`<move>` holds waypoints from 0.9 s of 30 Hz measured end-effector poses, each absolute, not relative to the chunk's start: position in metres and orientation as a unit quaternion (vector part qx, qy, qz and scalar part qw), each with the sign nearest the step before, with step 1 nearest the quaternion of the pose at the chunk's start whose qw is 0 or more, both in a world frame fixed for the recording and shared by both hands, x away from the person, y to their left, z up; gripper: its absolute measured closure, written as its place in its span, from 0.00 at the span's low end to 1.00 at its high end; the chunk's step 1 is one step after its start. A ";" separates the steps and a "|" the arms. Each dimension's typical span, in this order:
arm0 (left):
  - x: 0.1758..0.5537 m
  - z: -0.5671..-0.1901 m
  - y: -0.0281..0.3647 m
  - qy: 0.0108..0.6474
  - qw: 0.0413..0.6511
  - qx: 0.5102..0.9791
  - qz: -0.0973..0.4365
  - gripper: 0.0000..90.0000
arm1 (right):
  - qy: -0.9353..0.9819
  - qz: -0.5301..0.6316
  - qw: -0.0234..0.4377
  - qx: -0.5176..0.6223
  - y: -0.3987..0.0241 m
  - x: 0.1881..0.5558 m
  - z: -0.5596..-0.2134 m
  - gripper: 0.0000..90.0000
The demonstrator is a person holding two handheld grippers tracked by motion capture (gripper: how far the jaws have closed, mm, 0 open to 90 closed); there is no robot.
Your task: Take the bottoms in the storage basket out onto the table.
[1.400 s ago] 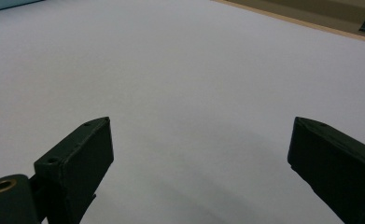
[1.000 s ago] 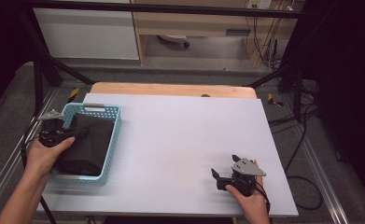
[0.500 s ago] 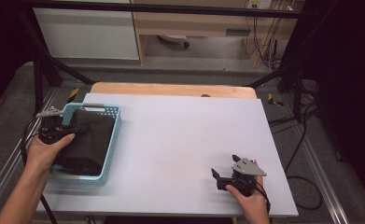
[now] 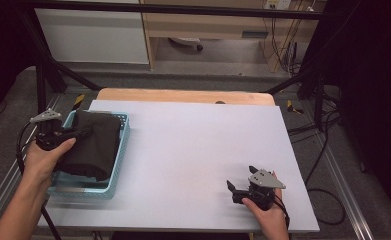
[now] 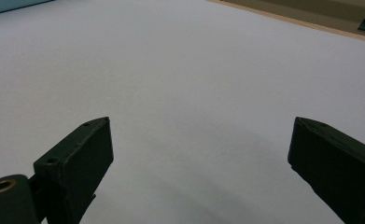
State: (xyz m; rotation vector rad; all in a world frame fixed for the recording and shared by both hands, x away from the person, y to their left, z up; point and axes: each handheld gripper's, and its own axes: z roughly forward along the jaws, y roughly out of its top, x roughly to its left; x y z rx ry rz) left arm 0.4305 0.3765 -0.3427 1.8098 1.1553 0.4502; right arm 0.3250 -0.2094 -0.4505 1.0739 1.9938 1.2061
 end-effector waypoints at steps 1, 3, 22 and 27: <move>0.431 -0.342 0.377 0.469 0.457 0.733 0.183 0.79 | 0.745 0.451 0.284 0.401 -0.209 0.325 -0.451 0.08; 0.431 -0.339 0.377 0.469 0.459 0.732 0.185 0.79 | 0.745 0.451 0.284 0.401 -0.209 0.325 -0.451 0.08; 0.428 -0.321 0.379 0.457 0.476 0.724 0.199 0.79 | 0.744 0.451 0.285 0.402 -0.210 0.325 -0.450 0.08; 0.424 -0.312 0.381 0.451 0.487 0.719 0.203 0.80 | 0.744 0.450 0.285 0.402 -0.210 0.325 -0.450 0.08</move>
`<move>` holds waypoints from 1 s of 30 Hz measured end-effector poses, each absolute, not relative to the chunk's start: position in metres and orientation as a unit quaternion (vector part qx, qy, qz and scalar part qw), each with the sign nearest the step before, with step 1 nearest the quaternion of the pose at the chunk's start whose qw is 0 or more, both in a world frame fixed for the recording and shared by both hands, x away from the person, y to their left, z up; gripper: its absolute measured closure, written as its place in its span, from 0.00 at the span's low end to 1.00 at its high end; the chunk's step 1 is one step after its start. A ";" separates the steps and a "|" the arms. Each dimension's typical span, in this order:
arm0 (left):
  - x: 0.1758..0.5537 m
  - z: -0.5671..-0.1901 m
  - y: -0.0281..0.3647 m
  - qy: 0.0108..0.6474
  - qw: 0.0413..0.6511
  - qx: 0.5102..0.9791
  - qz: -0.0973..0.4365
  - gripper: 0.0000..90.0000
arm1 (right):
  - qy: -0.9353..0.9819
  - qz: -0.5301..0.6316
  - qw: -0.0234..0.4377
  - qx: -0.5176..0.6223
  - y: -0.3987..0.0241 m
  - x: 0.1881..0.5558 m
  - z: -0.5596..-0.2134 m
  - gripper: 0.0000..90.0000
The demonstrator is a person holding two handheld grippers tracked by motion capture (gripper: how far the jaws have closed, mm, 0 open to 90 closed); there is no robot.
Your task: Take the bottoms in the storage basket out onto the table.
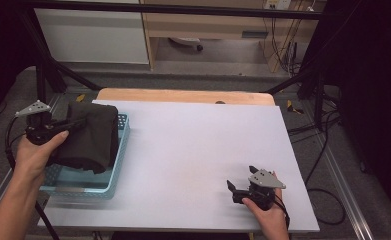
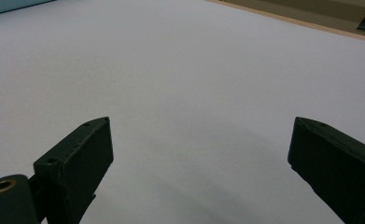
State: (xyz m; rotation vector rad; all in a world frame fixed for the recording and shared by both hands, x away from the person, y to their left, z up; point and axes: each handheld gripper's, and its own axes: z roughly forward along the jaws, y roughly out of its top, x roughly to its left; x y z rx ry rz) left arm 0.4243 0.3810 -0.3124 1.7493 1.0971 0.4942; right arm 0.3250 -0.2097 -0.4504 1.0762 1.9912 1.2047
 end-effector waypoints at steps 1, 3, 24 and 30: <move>0.423 -0.310 0.381 0.450 0.490 0.718 0.205 0.80 | 0.744 0.450 0.285 0.402 -0.210 0.325 -0.450 0.08; 0.421 -0.306 0.382 0.446 0.497 0.715 0.208 0.79 | 0.744 0.451 0.286 0.401 -0.210 0.325 -0.450 0.08; 0.403 -0.277 0.388 0.430 0.537 0.691 0.222 0.80 | 0.743 0.452 0.285 0.403 -0.211 0.325 -0.450 0.08; 0.400 -0.270 0.390 0.425 0.550 0.684 0.222 0.80 | 0.744 0.450 0.286 0.403 -0.210 0.325 -0.451 0.08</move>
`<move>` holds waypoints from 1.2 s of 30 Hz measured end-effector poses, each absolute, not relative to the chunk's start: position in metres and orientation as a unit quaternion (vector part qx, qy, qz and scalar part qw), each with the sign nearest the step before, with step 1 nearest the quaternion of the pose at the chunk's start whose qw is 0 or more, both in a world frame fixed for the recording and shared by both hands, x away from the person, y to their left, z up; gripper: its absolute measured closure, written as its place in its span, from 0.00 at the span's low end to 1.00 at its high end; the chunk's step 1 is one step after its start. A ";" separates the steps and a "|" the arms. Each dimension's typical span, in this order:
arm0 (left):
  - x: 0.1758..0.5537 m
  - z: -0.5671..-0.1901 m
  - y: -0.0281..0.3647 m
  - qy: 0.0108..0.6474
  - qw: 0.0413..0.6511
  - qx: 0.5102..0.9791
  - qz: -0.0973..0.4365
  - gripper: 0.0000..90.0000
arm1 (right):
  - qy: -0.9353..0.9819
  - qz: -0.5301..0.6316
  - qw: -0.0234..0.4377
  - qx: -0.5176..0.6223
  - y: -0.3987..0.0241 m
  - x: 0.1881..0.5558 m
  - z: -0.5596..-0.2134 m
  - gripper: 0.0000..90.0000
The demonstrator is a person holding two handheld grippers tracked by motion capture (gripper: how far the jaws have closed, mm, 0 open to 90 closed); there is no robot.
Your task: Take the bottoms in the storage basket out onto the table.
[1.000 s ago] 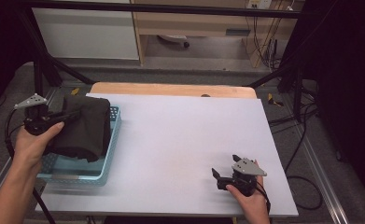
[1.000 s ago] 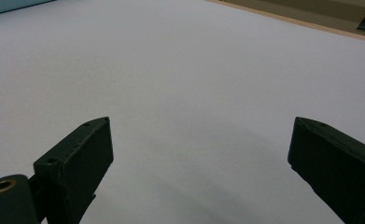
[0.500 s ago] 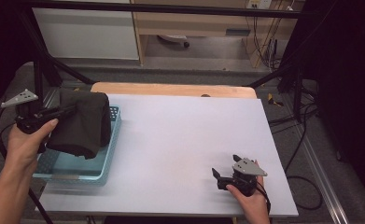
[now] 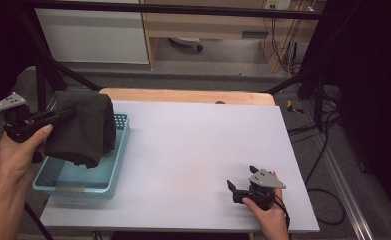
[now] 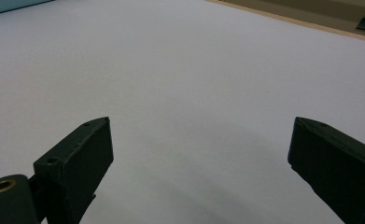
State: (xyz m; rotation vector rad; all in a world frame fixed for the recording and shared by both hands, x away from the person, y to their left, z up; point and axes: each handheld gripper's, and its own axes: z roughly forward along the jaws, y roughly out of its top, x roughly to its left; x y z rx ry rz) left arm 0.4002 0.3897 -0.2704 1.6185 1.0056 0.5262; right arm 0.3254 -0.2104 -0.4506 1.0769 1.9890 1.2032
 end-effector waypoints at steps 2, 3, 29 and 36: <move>0.399 -0.268 0.389 0.422 0.555 0.682 0.223 0.80 | 0.744 0.450 0.286 0.403 -0.211 0.325 -0.451 0.08; 0.399 -0.266 0.389 0.420 0.557 0.680 0.224 0.80 | 0.744 0.450 0.286 0.403 -0.211 0.325 -0.451 0.08; 0.390 -0.222 0.350 0.366 0.619 0.658 0.225 0.80 | 0.743 0.451 0.285 0.404 -0.211 0.325 -0.450 0.08; 0.390 -0.224 0.329 0.355 0.618 0.668 0.212 0.80 | 0.744 0.450 0.285 0.403 -0.211 0.325 -0.450 0.08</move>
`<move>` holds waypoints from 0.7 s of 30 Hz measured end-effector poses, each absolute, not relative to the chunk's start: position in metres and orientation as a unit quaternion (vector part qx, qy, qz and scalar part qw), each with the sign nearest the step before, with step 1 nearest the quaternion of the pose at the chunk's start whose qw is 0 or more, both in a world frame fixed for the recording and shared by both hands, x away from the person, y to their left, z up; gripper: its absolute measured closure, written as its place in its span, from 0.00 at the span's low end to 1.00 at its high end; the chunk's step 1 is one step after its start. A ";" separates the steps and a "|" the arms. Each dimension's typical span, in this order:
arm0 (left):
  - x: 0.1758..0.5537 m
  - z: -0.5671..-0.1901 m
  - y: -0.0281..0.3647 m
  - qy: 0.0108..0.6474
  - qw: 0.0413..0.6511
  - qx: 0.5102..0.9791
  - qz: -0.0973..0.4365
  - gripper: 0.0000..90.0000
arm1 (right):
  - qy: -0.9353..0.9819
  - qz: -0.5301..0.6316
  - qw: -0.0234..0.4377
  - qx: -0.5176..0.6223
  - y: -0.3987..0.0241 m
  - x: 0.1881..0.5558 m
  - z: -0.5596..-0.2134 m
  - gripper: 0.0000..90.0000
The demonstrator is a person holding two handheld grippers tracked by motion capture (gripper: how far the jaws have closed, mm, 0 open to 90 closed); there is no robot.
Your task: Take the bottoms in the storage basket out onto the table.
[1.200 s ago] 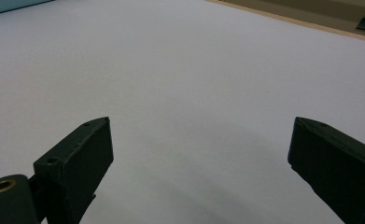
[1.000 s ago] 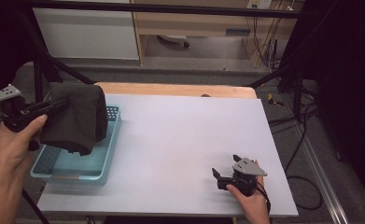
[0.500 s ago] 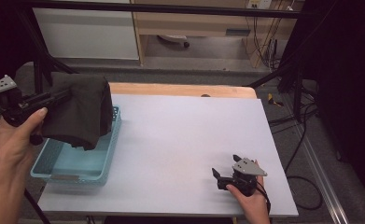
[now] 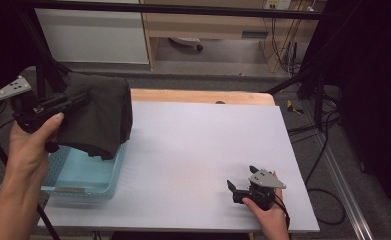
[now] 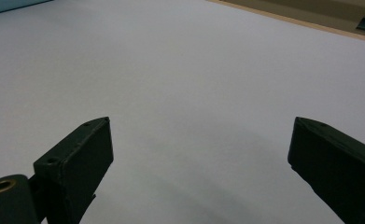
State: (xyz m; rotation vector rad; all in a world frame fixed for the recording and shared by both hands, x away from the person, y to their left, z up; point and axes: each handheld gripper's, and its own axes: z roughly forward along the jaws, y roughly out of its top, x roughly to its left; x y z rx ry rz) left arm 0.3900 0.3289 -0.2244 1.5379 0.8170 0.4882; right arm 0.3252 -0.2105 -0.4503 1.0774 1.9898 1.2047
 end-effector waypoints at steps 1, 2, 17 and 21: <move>0.390 -0.225 0.326 0.353 0.619 0.670 0.209 0.80 | 0.744 0.450 0.285 0.403 -0.211 0.325 -0.450 0.08; 0.390 -0.226 0.322 0.351 0.620 0.671 0.205 0.80 | 0.744 0.450 0.285 0.404 -0.211 0.325 -0.450 0.08; 0.380 -0.236 0.261 0.304 0.622 0.704 0.158 0.80 | 0.745 0.449 0.285 0.402 -0.210 0.325 -0.450 0.08; 0.381 -0.234 0.250 0.296 0.626 0.706 0.150 0.80 | 0.745 0.449 0.285 0.402 -0.210 0.325 -0.450 0.08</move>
